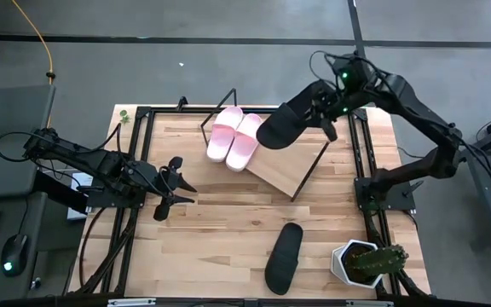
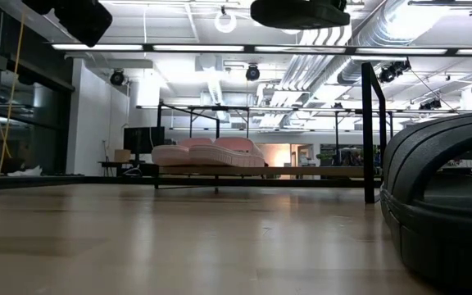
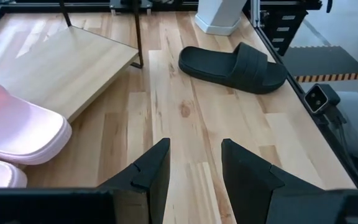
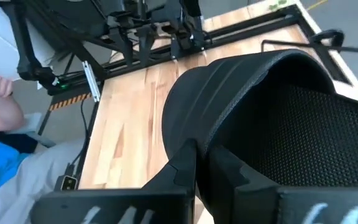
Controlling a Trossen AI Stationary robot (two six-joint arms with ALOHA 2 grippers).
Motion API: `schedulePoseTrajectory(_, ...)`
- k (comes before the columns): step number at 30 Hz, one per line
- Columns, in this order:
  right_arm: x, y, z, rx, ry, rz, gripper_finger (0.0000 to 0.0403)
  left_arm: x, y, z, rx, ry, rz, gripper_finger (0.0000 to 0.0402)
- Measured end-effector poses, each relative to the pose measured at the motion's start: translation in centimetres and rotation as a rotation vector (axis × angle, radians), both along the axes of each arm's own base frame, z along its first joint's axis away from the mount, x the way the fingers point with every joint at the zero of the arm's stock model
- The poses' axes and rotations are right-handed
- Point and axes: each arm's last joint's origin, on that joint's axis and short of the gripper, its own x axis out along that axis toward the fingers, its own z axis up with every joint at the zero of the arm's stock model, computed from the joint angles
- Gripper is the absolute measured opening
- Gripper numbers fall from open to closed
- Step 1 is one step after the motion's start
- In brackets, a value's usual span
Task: Pick and place slides into the shelf
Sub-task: Put the left black slipper on the shelf
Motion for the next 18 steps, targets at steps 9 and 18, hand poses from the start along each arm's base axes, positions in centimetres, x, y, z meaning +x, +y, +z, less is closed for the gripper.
schedulePoseTrajectory(9, -2.4, -2.2, -0.6, 0.034, 0.009, 0.044, 0.0006, 0.3, 0.0, 0.5, 0.05, -0.061, 0.005, 0.0128)
schedulePoseTrajectory(18, -2.9, -2.0, -0.8, -0.002, -0.039, 0.172, 0.0006, 0.6, 0.0, 1.2, 0.008, -0.144, 0.019, 0.0128)
